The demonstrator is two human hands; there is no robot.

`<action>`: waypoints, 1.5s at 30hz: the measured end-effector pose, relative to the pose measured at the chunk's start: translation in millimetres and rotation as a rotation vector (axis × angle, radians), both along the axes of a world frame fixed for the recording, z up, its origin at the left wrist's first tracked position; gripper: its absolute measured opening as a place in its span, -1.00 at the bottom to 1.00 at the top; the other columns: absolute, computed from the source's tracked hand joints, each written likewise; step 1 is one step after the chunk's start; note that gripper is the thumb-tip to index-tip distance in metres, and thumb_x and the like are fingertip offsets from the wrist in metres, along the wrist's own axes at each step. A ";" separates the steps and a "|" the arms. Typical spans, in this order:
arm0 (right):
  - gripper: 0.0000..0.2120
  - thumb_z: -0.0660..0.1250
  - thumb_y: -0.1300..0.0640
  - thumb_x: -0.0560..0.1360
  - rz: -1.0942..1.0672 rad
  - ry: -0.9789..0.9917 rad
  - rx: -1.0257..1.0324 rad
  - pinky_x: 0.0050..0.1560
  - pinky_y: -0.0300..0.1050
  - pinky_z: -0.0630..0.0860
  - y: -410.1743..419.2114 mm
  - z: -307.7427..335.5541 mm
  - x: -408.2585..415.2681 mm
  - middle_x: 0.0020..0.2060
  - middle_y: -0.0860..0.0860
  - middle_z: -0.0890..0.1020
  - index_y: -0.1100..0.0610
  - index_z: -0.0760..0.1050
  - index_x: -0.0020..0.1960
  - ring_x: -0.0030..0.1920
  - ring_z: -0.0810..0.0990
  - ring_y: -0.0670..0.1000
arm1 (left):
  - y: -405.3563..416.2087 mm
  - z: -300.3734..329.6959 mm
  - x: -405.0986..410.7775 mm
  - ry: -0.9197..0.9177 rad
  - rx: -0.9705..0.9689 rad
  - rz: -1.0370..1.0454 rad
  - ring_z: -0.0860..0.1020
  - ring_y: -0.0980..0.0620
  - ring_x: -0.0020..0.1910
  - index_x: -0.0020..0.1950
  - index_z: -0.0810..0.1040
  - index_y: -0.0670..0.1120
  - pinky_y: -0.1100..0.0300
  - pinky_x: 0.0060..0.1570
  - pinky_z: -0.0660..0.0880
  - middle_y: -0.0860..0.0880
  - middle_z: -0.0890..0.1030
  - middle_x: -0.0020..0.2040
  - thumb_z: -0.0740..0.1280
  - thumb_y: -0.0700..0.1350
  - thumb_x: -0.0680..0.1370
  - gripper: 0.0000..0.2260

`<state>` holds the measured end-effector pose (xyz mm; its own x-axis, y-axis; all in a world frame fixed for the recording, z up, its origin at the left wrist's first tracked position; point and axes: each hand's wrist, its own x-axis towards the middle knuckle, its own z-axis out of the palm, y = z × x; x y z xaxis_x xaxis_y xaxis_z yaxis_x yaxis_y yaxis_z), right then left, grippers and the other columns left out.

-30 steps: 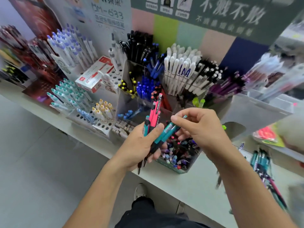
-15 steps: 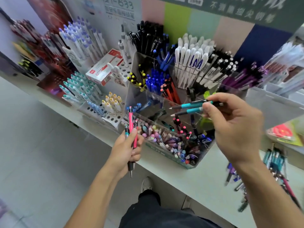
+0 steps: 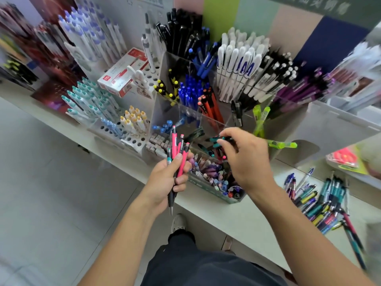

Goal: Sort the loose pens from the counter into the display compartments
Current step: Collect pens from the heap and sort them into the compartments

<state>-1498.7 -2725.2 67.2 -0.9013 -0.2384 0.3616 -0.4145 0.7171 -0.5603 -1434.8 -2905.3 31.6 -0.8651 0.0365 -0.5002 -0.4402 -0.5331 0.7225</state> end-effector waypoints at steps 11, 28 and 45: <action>-0.76 0.41 0.18 0.55 0.163 -0.302 0.466 0.13 0.07 0.51 -17.1 -16.1 -11.1 0.06 0.11 0.64 0.13 0.58 0.22 0.14 0.55 0.18 | 0.2 5.0 0.6 0.078 -0.195 -0.101 0.34 0.10 -0.44 0.16 0.47 -0.24 0.32 -0.55 0.26 -0.13 0.59 -0.09 0.22 -0.12 0.68 -0.82; -0.91 0.42 0.28 0.53 -0.056 -0.722 -0.805 -0.30 -0.17 0.53 59.6 30.0 36.8 -0.32 0.11 0.61 0.33 0.62 -0.03 -0.33 0.55 0.00 | 39.6 39.9 3.5 0.201 -0.331 -0.523 0.35 0.05 -0.46 0.14 0.53 -0.10 0.26 -0.50 0.21 -0.09 0.64 -0.17 0.20 -0.07 0.68 -0.84; -0.93 0.47 0.15 0.48 -0.069 -0.346 -0.566 -0.42 -0.28 0.43 92.1 60.2 39.3 -0.38 0.01 0.64 0.14 0.62 -0.13 -0.50 0.51 -0.08 | 45.3 32.1 -4.2 0.122 -0.435 -0.461 0.19 0.11 -0.51 0.16 0.57 -0.04 0.29 -0.55 0.08 0.02 0.50 -0.27 0.19 0.07 0.68 -0.74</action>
<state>-1459.5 -2633.1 127.4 -0.9943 -0.0338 0.1014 -0.1068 0.2916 -0.9506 -1439.0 -2860.0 63.8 -0.8608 0.2340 -0.4521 -0.4550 0.0444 0.8894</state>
